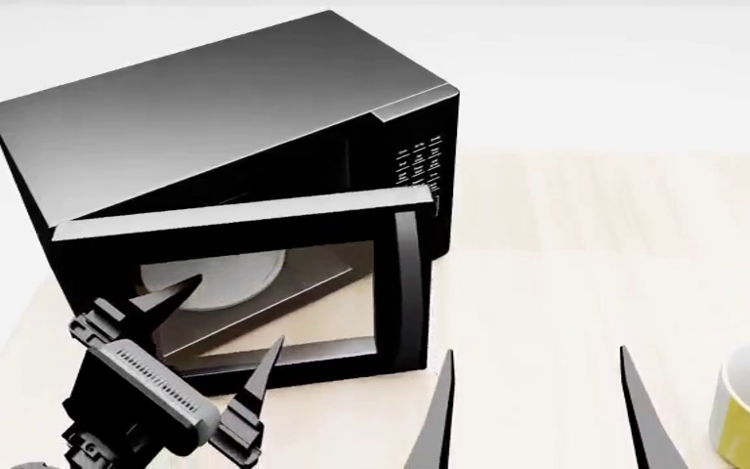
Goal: Close the microwave.
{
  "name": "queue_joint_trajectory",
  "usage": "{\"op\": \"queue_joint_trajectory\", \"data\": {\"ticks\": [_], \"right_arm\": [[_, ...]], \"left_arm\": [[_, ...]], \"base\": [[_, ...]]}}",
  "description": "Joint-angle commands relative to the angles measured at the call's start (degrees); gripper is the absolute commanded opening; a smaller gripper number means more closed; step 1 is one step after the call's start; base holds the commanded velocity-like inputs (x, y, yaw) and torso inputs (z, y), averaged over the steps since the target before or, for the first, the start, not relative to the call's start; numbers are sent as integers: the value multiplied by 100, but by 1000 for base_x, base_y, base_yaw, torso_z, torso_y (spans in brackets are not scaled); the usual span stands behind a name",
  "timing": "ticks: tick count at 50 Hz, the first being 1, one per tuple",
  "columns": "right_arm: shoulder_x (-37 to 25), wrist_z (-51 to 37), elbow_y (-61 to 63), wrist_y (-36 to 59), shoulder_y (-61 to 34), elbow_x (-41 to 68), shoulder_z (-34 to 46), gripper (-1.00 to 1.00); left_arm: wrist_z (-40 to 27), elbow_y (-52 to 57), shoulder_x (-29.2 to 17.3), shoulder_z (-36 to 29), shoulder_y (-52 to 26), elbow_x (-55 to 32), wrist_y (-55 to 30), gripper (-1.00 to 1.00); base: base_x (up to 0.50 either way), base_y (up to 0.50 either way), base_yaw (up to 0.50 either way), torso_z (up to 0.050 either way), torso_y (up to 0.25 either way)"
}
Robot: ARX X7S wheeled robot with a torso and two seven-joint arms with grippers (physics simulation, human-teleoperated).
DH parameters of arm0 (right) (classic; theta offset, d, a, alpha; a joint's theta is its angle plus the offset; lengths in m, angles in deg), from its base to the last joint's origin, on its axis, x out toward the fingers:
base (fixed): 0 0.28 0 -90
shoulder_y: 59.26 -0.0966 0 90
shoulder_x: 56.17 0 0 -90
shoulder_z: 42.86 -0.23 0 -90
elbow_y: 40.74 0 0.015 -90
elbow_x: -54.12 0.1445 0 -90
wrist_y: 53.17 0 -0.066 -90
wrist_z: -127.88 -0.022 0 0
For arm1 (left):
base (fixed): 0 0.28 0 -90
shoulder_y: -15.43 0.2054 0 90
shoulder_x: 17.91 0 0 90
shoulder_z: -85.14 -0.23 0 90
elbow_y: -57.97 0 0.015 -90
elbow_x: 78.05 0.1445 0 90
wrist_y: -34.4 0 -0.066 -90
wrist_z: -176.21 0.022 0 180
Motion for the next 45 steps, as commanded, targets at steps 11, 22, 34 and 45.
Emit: {"op": "queue_joint_trajectory", "data": {"ticks": [11,22,34,45], "right_arm": [[-34,-35,-40,7,-17,25,29,100],[-48,-49,-66,2,-22,60,47,100],[-69,-65,-76,-7,-20,62,72,100],[-80,-76,-87,5,-38,60,101,100]], "left_arm": [[-443,-650,114,310,-428,-101,219,100],[-574,-1062,195,319,-549,-79,460,100],[-726,-1366,262,345,-677,-74,612,100],[-865,-1706,333,362,-823,-58,799,100]], "base": [[0,0,0,0,0],[0,0,0,1,1],[0,0,0,0,1],[0,0,0,0,0]]}}
